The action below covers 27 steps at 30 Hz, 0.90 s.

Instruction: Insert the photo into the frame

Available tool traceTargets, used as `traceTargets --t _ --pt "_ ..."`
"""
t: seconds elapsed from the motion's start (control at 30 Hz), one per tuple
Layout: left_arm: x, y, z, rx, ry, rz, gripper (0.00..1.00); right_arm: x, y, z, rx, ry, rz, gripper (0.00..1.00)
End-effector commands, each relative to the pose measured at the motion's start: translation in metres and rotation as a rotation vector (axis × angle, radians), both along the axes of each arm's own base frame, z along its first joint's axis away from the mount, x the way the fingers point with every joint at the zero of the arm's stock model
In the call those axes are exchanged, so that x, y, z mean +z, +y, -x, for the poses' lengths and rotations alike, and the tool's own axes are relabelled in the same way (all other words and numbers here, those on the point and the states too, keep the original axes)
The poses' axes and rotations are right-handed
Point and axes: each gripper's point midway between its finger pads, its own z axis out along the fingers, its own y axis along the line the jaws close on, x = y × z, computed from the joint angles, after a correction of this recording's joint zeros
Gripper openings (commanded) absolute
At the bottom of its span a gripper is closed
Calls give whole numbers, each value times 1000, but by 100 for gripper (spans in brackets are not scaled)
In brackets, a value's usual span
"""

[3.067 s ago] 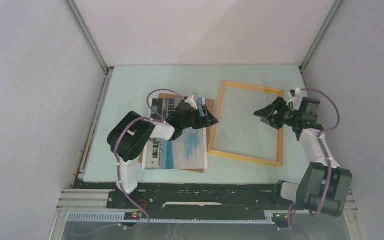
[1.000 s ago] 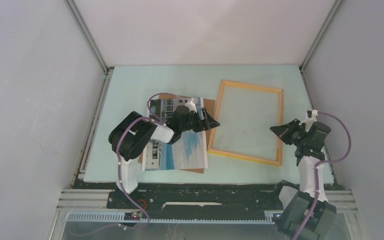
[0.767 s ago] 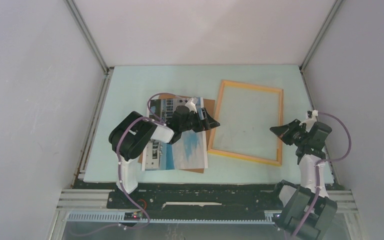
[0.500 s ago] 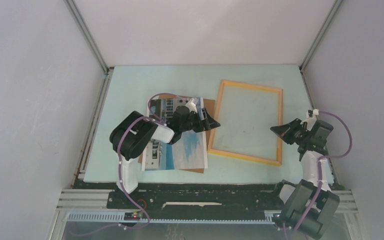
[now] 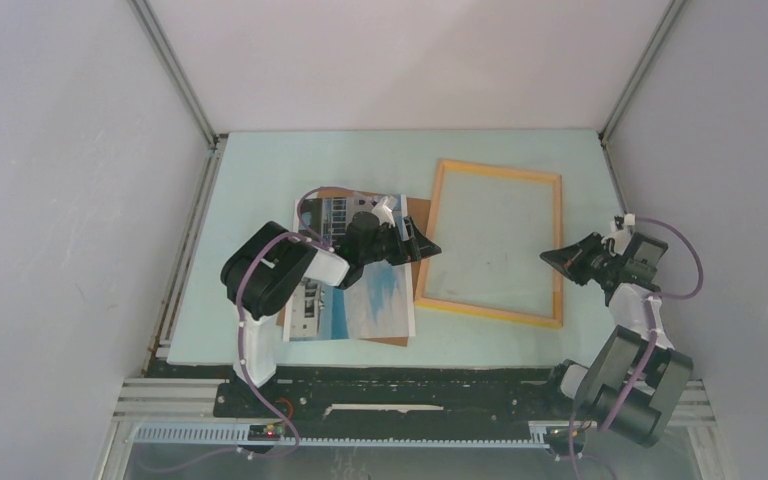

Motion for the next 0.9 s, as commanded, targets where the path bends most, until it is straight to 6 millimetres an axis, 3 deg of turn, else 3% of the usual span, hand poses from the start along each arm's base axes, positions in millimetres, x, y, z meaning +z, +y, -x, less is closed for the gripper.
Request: traceTargets --t 0.0,0.33,0.87 --pt "-8 -7 6 -31 31 -8 92 14 -3 -9 41 -28 0 0" --pt "-7 -8 5 -33 30 -5 91 10 -11 -22 49 48 -57 0" --pt "-6 -11 5 -42 33 1 91 5 0 -23 96 19 4 0"
